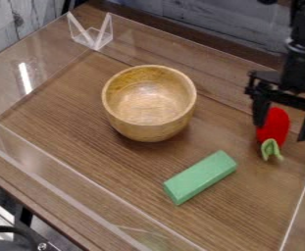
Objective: Move the red fruit to the left side of the table
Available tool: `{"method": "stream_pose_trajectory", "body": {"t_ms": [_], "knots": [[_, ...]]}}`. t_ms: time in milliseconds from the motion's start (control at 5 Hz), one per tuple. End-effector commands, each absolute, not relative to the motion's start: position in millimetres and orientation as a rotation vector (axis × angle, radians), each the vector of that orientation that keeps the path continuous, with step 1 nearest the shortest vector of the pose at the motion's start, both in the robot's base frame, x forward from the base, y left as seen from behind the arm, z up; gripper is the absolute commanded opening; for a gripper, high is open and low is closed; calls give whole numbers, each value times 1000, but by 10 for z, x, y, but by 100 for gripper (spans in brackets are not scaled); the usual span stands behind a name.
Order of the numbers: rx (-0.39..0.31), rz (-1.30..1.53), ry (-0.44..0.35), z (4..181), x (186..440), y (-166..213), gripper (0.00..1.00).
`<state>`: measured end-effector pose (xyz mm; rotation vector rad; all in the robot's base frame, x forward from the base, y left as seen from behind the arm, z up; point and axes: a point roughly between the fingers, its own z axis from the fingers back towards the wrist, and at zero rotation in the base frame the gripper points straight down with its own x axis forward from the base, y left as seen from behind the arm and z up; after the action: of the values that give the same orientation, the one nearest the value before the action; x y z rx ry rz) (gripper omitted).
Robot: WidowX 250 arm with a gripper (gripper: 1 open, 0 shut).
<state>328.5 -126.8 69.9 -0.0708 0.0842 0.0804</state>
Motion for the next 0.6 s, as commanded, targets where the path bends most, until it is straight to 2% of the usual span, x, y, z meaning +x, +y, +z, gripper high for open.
{"method": "stream_pose_trajectory", "body": {"t_ms": [0, 400], "knots": [[-82, 99, 44, 946, 3388, -1368, 100], [-73, -1, 78, 658, 3533, -1419, 100]]}}
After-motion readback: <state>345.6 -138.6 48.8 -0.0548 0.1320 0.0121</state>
